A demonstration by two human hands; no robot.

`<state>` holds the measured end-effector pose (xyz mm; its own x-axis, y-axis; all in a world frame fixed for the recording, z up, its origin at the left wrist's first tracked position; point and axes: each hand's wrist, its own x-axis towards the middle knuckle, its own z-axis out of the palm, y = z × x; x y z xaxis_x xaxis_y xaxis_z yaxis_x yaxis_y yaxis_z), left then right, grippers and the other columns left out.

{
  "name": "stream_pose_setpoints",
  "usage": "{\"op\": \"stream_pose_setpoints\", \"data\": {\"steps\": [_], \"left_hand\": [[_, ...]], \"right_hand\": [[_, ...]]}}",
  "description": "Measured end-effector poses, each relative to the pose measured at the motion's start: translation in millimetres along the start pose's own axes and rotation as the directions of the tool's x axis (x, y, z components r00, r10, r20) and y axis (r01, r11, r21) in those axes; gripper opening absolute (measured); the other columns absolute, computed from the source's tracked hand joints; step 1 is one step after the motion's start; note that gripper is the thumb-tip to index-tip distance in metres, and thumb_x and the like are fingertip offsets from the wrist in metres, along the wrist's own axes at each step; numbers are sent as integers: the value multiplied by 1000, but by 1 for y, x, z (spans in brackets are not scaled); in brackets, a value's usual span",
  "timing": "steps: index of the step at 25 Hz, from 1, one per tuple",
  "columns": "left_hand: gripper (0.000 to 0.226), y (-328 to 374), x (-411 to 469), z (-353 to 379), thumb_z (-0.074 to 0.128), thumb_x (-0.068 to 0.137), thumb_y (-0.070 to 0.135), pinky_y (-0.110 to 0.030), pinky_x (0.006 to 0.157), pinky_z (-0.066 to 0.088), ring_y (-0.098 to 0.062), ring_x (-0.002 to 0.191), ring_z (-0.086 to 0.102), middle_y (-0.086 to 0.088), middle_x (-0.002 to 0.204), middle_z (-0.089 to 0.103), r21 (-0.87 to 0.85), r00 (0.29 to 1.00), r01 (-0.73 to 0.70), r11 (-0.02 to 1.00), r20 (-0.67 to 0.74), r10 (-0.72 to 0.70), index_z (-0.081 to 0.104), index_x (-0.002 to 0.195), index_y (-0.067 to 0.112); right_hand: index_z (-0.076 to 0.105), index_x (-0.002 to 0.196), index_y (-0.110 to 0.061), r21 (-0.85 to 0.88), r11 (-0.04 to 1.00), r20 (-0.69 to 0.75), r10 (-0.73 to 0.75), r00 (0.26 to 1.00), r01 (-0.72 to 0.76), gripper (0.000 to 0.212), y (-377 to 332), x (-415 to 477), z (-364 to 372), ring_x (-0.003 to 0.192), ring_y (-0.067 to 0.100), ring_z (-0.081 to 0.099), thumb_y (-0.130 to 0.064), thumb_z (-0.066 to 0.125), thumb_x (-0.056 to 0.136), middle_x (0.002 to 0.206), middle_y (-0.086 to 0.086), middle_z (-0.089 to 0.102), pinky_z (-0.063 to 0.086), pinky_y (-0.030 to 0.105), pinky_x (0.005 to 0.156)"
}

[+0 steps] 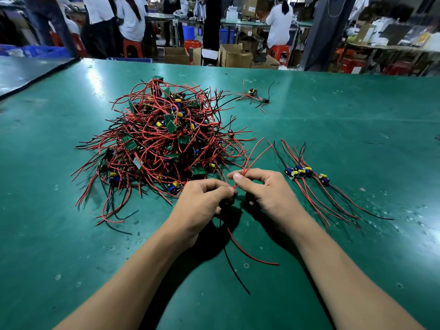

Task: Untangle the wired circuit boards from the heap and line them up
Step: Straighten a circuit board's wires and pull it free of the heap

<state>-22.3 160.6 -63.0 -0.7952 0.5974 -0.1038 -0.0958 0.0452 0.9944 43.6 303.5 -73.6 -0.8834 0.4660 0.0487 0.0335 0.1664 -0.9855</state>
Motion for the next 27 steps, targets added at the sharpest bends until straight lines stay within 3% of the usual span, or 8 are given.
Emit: {"op": "stream_pose_setpoints", "data": {"steps": [2, 6, 9, 14, 19, 21, 23, 27], "left_hand": [[19, 1, 1, -1, 66, 86, 4, -31, 61, 42, -15, 61, 54, -1, 62, 64, -8, 1000, 9, 1000, 8, -9, 74, 70, 10], [18, 3, 1, -3, 66, 86, 3, -26, 56, 41, -13, 60, 55, -2, 61, 64, -43, 998, 36, 998, 57, -34, 74, 71, 8], [15, 3, 0, -3, 67, 86, 5, -26, 59, 38, -9, 62, 55, -1, 64, 65, -25, 996, 34, 999, 83, -32, 75, 73, 8], [14, 1, 0, -2, 66, 86, 6, -27, 60, 39, -11, 64, 55, -1, 65, 64, -16, 995, 29, 999, 96, -28, 75, 74, 8], [13, 2, -1, -3, 66, 86, 5, -23, 57, 39, -10, 61, 55, -1, 65, 64, -14, 995, 35, 999, 98, -34, 73, 76, 7], [13, 3, -1, -4, 65, 87, 4, -23, 57, 38, -11, 61, 54, -3, 66, 64, -34, 995, 42, 999, 93, -39, 73, 76, 5], [13, 4, -1, -4, 65, 87, 4, -24, 57, 37, -10, 60, 54, -4, 66, 64, -34, 996, 44, 998, 83, -41, 73, 76, 5], [13, 4, -3, -4, 67, 86, 5, -28, 60, 38, -9, 59, 54, -1, 63, 64, -22, 994, 42, 999, 97, -40, 73, 75, 7]], "right_hand": [[78, 98, -11, -43, 998, -57, -41, 998, 39, 17, 1, 2, -1, 41, -2, 47, -26, 70, 93, 47, -22, 55, 31, 8, 45], [77, 93, -12, 166, 986, -190, 25, 982, 7, 11, 3, 8, -1, 34, 3, 30, -22, 72, 91, 43, -13, 47, 23, 13, 35], [76, 90, -13, 130, 990, -302, -20, 953, 62, 9, 7, 14, -7, 36, 2, 35, -21, 72, 91, 46, -17, 52, 27, 12, 35], [75, 81, -19, -4, 991, -473, -123, 873, 137, 8, 15, 22, -20, 56, 6, 49, -23, 75, 89, 80, -10, 71, 37, 21, 62], [65, 68, -16, -36, 991, -494, -129, 860, 128, 28, 14, 22, -21, 39, 10, 40, -31, 72, 92, 55, -11, 53, 32, 22, 44], [63, 71, -10, 69, 994, -469, -45, 882, 88, 32, 11, 21, -18, 38, 9, 35, -31, 68, 94, 58, -4, 44, 27, 22, 41], [63, 75, -10, 316, 949, -392, 108, 914, 24, 30, 4, 20, -16, 36, 7, 29, -29, 63, 98, 60, -2, 38, 21, 19, 38], [51, 65, -14, 712, 679, -105, 355, 929, -179, 36, -11, 16, -22, 30, 4, 23, -24, 55, 100, 50, -7, 32, 17, 16, 30]]}}
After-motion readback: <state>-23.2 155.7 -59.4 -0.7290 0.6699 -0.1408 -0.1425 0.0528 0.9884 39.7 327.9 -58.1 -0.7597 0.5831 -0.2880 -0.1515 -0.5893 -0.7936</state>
